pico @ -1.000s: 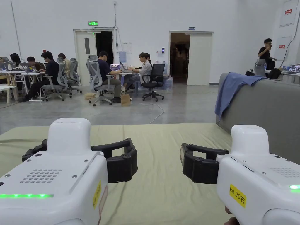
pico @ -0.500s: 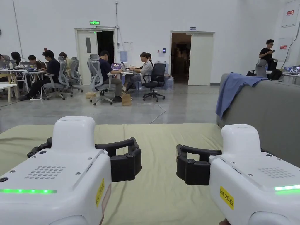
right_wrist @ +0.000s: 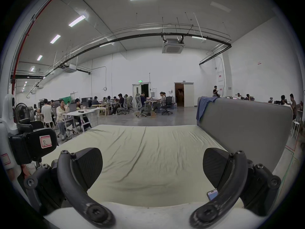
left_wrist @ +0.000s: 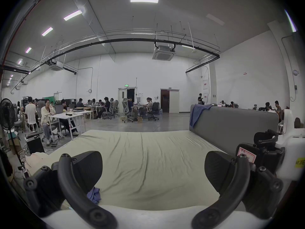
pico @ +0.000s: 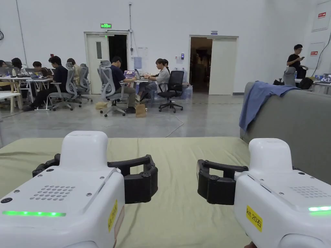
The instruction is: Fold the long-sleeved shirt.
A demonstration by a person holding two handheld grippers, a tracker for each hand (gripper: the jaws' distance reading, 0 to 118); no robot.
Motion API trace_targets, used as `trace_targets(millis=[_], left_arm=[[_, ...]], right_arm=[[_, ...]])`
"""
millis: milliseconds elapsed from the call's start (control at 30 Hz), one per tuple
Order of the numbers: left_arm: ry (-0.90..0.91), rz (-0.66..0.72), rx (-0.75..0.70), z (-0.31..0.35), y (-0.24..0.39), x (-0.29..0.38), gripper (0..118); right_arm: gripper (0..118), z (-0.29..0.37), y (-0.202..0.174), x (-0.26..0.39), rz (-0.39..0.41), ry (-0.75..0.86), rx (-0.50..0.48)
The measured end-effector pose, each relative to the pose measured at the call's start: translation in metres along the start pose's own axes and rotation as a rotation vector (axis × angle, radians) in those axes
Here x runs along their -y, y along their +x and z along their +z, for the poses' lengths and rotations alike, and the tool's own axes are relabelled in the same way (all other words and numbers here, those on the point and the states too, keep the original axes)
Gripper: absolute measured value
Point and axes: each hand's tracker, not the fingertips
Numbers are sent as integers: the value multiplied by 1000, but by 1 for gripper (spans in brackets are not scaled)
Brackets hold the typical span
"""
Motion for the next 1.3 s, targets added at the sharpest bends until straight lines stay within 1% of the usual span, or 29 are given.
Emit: trace_targets(millis=[267,833,1300], left_arm=[[0,-2,4,3,2,0,118],[-9,1,8,3,2,2,118],[-8,3,9,5,1,2,118]], right_arm=[[118,3,1,1,-1,17,30],[118,2,2,1,-18,0,33],[118,4,0,1,-12,3,29]])
